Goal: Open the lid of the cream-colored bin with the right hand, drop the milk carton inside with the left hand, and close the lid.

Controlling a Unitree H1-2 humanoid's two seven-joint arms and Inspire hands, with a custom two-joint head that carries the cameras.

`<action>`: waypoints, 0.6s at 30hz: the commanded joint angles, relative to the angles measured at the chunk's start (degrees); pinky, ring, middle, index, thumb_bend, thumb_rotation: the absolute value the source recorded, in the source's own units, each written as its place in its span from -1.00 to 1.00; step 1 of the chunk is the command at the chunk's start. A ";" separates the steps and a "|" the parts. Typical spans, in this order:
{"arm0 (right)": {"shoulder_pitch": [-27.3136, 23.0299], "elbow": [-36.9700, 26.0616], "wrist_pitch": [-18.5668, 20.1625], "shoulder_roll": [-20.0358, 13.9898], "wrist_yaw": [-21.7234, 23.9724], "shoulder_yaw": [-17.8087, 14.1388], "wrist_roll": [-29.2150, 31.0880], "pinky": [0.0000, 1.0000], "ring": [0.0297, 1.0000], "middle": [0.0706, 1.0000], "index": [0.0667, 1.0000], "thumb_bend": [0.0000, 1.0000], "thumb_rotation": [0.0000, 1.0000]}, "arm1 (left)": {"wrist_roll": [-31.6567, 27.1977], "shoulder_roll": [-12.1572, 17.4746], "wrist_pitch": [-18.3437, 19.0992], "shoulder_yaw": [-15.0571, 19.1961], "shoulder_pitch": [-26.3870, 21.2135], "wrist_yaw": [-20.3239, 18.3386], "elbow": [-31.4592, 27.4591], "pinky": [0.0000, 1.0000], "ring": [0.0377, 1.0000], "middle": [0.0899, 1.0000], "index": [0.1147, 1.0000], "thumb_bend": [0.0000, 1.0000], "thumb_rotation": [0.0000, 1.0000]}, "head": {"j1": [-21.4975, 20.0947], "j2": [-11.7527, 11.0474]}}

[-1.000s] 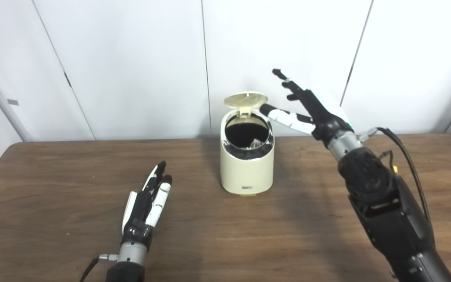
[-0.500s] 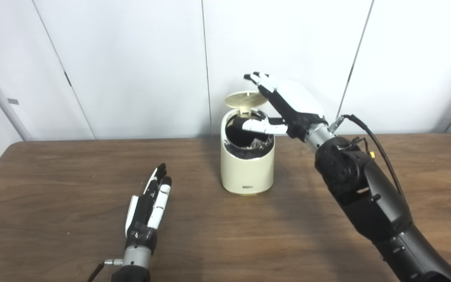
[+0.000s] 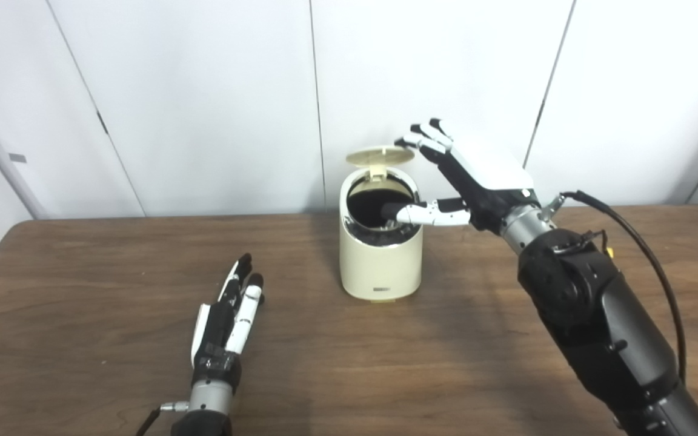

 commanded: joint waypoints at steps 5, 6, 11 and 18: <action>-0.90 -2.87 -0.17 -0.05 0.83 -1.27 -2.27 0.88 1.00 0.96 0.51 0.16 0.63 | -1.24 -0.36 -2.18 0.45 -1.72 0.10 -0.37 0.71 0.82 0.97 1.00 -0.08 0.48 | -0.02 0.20; -0.78 -2.77 -0.35 0.08 0.77 -1.28 -2.39 0.88 1.00 0.96 0.50 0.16 0.63 | -1.28 -0.39 -2.14 0.44 -1.70 0.06 -0.44 0.71 0.82 0.96 1.00 -0.08 0.47 | 0.04 0.24; -0.53 -2.04 -1.04 0.71 0.24 -1.47 -2.35 0.87 1.00 0.95 0.48 0.17 0.63 | -0.82 -0.29 -2.12 0.09 -1.74 0.37 -0.49 0.71 0.81 0.95 1.00 -0.12 0.49 | 0.06 0.26; -0.83 -1.02 -2.61 1.13 -0.45 -1.06 -2.31 0.90 1.00 0.94 0.48 0.20 0.67 | -0.61 -0.14 -2.78 -0.13 -2.15 0.80 -0.02 0.71 0.81 0.93 1.00 -0.12 0.48 | 0.20 0.31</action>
